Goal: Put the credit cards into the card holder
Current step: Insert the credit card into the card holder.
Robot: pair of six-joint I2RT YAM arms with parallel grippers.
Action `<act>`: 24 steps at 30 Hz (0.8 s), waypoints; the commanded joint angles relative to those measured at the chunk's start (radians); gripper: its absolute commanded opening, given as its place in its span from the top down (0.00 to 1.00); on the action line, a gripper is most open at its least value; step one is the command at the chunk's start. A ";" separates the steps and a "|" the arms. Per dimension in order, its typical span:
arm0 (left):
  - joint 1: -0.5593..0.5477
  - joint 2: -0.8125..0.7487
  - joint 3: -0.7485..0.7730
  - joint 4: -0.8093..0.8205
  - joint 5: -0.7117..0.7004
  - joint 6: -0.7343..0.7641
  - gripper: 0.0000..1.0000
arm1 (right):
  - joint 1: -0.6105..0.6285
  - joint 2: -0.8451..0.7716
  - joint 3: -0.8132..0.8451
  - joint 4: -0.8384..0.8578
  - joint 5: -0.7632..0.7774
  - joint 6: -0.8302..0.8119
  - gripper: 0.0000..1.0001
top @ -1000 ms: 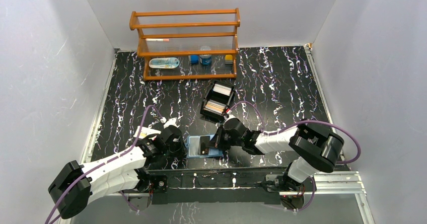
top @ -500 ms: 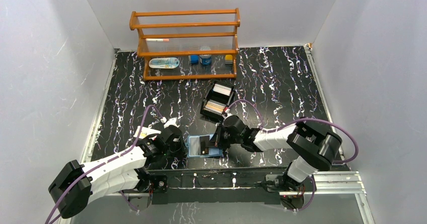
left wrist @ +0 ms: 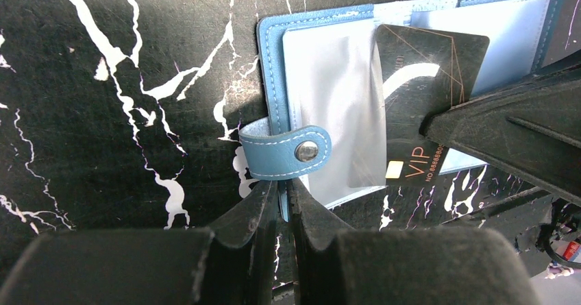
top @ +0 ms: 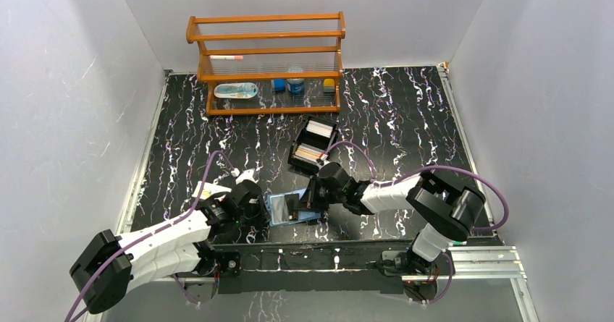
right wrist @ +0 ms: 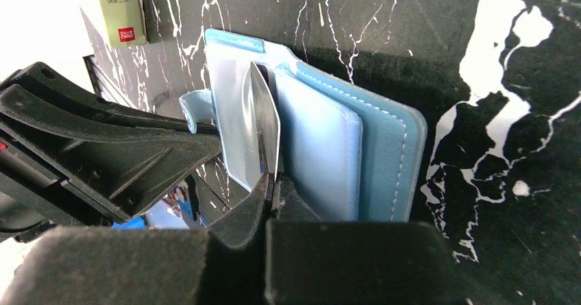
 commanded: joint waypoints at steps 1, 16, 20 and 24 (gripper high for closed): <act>-0.001 0.034 -0.009 -0.019 -0.019 0.018 0.90 | -0.013 -0.017 -0.007 -0.143 -0.062 -0.067 1.00; -0.001 0.088 0.000 0.007 -0.039 0.031 0.90 | -0.057 0.011 0.070 -0.302 -0.133 -0.198 1.00; -0.001 0.098 0.001 0.006 -0.039 0.031 0.90 | -0.068 0.004 0.074 -0.321 -0.139 -0.214 1.00; -0.001 0.093 -0.004 0.008 -0.039 0.027 0.90 | -0.071 0.024 0.083 -0.319 -0.157 -0.220 1.00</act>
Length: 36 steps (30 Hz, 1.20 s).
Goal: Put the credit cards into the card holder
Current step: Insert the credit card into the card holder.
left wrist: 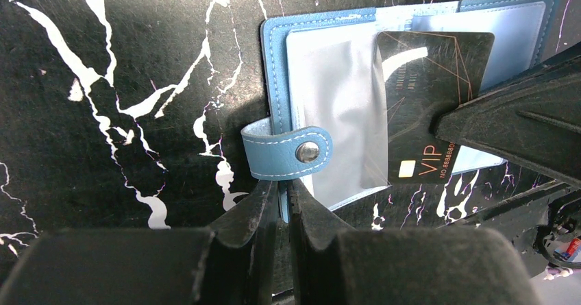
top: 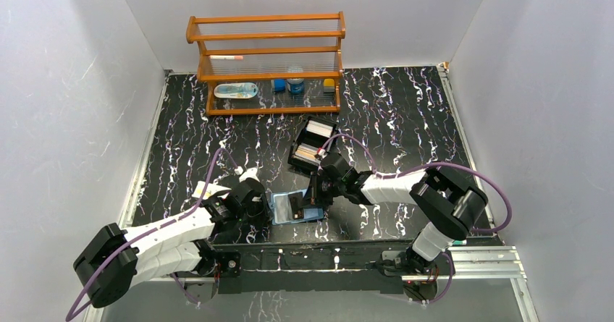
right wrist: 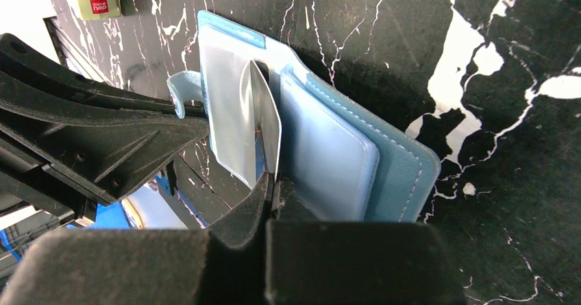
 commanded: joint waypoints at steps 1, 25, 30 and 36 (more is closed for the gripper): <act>-0.001 0.031 -0.023 -0.042 -0.041 0.016 0.90 | 0.005 0.039 0.006 -0.126 -0.040 -0.057 1.00; -0.001 0.026 -0.017 -0.057 -0.046 0.016 0.90 | 0.001 0.001 -0.029 -0.138 0.004 -0.028 1.00; -0.001 0.030 -0.018 -0.054 -0.045 0.016 0.90 | 0.002 -0.025 -0.044 -0.126 0.029 -0.010 1.00; 0.000 0.036 -0.016 -0.048 -0.045 0.018 0.90 | 0.001 -0.011 -0.042 -0.123 0.005 -0.017 1.00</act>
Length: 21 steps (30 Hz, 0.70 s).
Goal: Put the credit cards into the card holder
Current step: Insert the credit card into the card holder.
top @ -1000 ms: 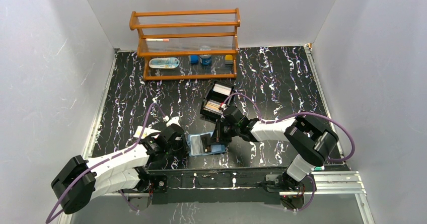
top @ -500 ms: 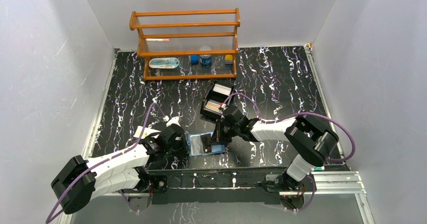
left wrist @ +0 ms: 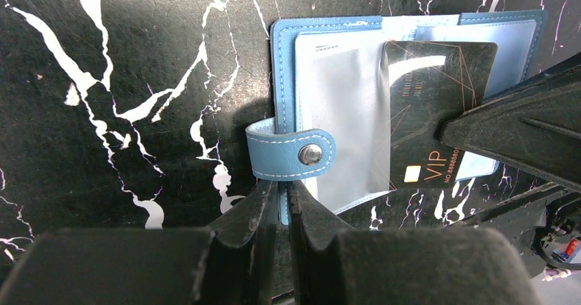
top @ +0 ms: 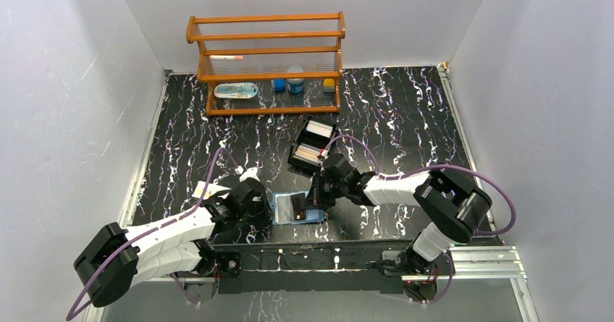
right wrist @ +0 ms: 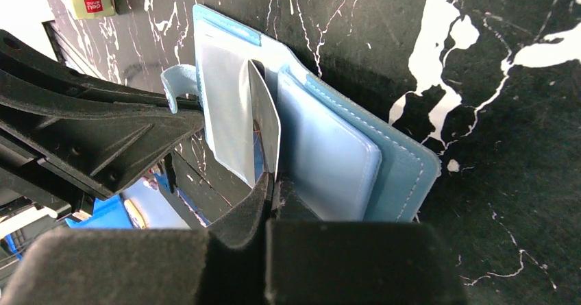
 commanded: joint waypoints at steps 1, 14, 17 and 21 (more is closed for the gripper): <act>0.000 0.033 -0.015 -0.059 -0.044 0.020 0.90 | 0.010 0.022 -0.023 -0.101 0.000 -0.027 1.00; -0.001 0.050 -0.005 -0.060 -0.045 0.025 0.90 | 0.008 -0.004 -0.030 -0.126 0.006 -0.003 1.00; 0.000 0.048 -0.011 -0.054 -0.044 0.021 0.90 | 0.008 -0.001 -0.032 -0.125 0.010 0.003 1.00; 0.000 0.050 -0.009 -0.058 -0.044 0.022 0.90 | 0.007 -0.004 -0.043 -0.106 0.014 0.020 1.00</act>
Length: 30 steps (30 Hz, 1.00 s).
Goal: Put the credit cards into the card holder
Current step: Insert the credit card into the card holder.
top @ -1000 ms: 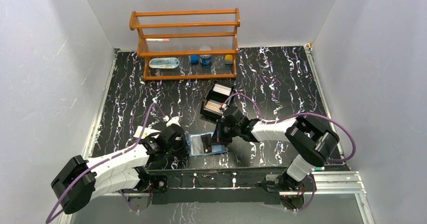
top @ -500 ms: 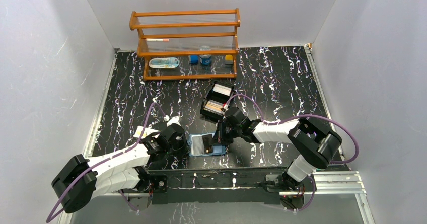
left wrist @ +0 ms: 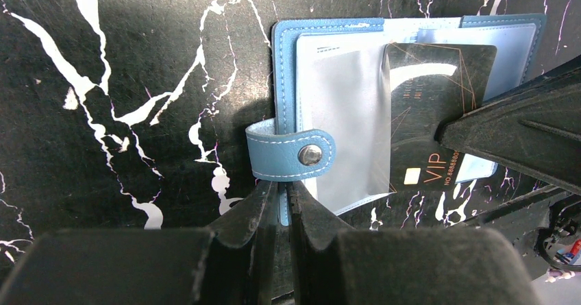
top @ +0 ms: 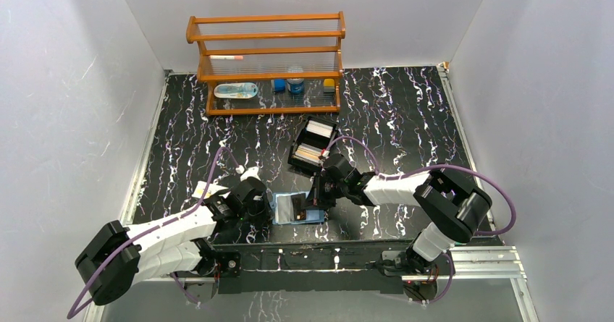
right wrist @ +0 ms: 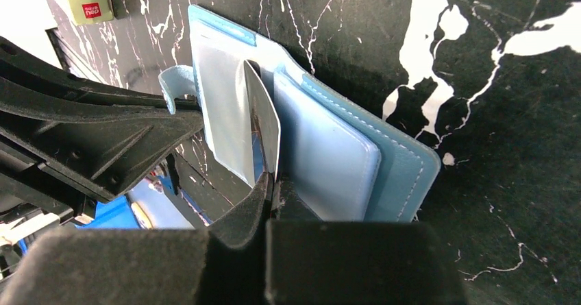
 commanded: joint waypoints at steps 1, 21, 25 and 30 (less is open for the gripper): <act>-0.001 0.031 -0.022 -0.057 -0.044 0.014 0.91 | 0.009 -0.011 -0.045 -0.094 0.023 0.001 1.00; -0.001 0.066 -0.007 -0.031 -0.029 0.025 0.91 | 0.007 0.011 -0.048 -0.043 -0.070 -0.016 1.00; -0.001 0.082 -0.003 -0.019 -0.022 0.028 0.91 | 0.004 0.054 -0.023 -0.038 -0.114 -0.036 1.00; 0.000 0.090 -0.002 -0.014 -0.017 0.027 0.91 | 0.003 0.087 0.017 -0.038 -0.116 -0.061 1.00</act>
